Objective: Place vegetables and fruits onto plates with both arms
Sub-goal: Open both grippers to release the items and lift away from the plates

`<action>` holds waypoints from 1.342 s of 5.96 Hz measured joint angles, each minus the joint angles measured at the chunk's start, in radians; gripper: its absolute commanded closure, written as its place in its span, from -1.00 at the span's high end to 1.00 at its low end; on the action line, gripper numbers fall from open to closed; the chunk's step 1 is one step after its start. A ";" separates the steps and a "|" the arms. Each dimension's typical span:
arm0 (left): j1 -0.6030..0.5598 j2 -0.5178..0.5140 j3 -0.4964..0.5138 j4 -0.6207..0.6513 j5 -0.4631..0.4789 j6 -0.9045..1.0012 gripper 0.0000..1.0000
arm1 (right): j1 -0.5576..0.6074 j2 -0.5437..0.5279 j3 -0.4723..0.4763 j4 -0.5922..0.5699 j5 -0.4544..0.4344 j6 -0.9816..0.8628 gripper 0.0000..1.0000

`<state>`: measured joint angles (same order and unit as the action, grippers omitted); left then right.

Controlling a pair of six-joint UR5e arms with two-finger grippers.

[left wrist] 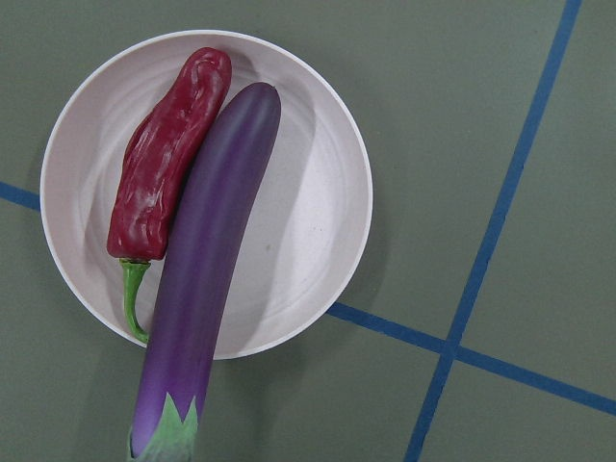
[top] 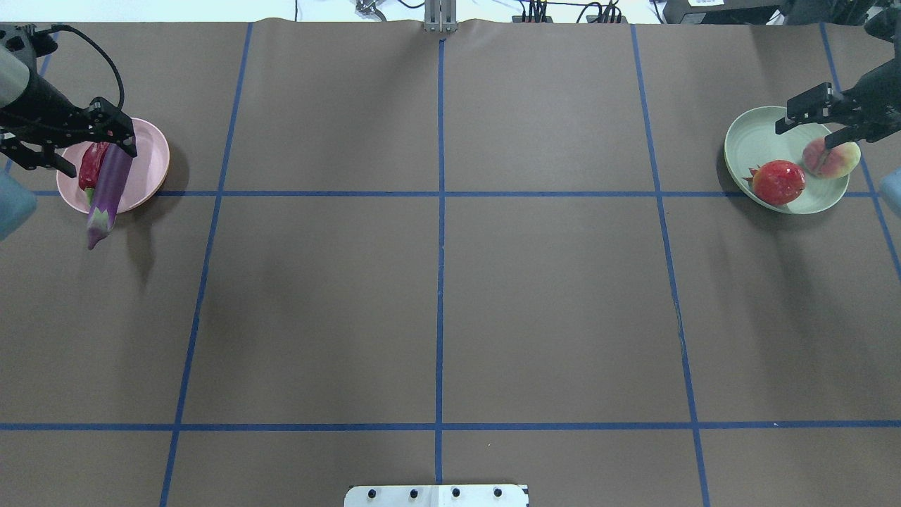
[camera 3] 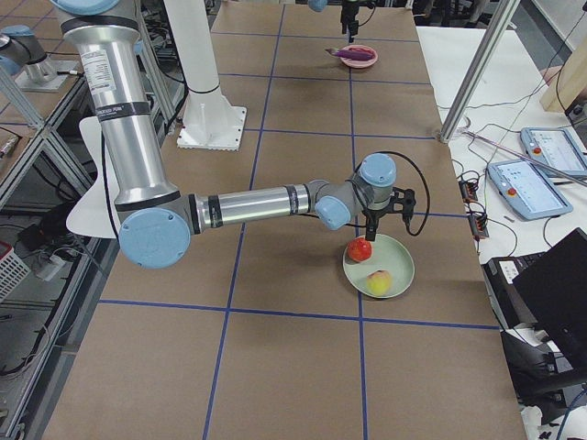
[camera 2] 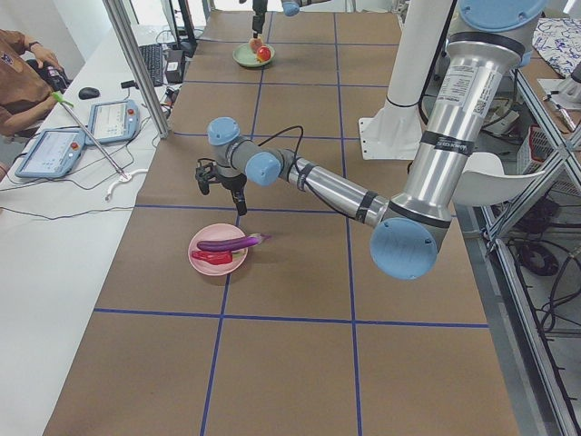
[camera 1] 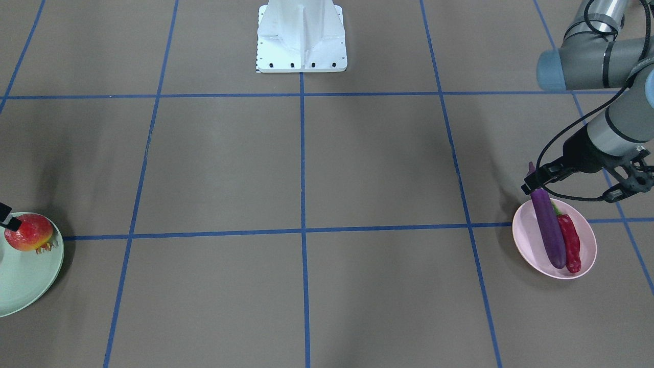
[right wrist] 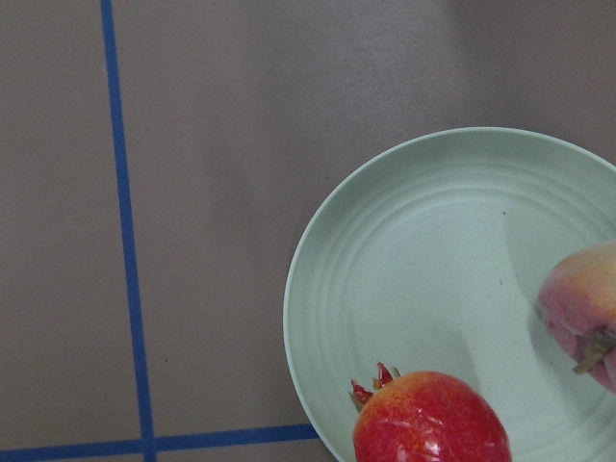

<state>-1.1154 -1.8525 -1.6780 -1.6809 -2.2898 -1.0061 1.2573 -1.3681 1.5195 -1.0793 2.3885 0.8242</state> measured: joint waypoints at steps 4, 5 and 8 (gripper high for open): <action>0.002 0.006 -0.010 -0.014 0.001 0.039 1.00 | 0.011 -0.025 0.046 -0.001 0.018 -0.014 1.00; 0.002 0.007 -0.010 -0.015 0.000 0.057 1.00 | 0.013 -0.027 0.046 -0.002 0.018 -0.022 1.00; -0.003 0.015 -0.011 -0.015 0.001 0.216 1.00 | 0.029 -0.043 0.046 -0.009 0.021 -0.100 1.00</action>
<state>-1.1183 -1.8379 -1.6893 -1.6962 -2.2891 -0.7897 1.2867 -1.4108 1.5650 -1.0879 2.4095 0.7239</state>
